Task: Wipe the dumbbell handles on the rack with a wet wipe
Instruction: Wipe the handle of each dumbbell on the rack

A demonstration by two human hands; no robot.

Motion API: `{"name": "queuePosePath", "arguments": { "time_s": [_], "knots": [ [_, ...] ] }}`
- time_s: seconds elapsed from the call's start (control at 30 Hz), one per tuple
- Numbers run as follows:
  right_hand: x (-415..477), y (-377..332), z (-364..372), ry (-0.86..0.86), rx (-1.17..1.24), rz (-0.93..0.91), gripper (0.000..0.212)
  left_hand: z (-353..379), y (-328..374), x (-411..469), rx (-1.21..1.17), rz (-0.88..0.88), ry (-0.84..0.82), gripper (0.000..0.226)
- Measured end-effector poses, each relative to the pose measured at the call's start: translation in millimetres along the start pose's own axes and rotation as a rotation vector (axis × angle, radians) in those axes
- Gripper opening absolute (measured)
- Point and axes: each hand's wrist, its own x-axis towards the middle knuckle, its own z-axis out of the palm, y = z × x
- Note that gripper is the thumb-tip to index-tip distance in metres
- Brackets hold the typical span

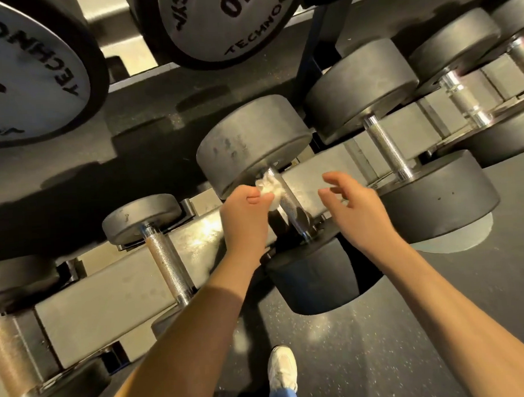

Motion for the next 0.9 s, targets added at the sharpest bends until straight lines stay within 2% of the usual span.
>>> {"name": "queuePosePath", "arguments": {
  "time_s": [0.1,0.33,0.53,0.57,0.67,0.73,0.8,0.9],
  "knots": [
    [-5,5,6,0.040,-0.020,0.023,0.042,12,0,4,-0.004,0.002,0.113,0.011],
    [-3,5,9,0.063,-0.028,-0.026,0.035,34,-4,11,0.024,0.059,0.144,0.039],
    [-3,4,8,0.069,-0.021,-0.028,0.034,23,-27,-14,0.095,0.114,-0.162,0.022],
    [-3,5,8,0.067,-0.020,-0.027,0.034,21,-25,-13,0.084,0.107,-0.140,0.022],
    [-3,7,8,0.062,-0.004,-0.025,0.032,20,-6,7,0.067,0.039,0.078,0.033],
    [-2,7,9,0.059,0.001,-0.027,0.032,25,-1,17,0.035,0.016,0.115,0.039],
    [-2,8,9,0.065,0.003,-0.026,0.033,29,-5,9,0.060,0.011,0.035,0.036],
    [-1,9,9,0.085,-0.019,-0.023,0.034,30,-21,-22,0.097,0.004,-0.224,0.023]
  ]
}}
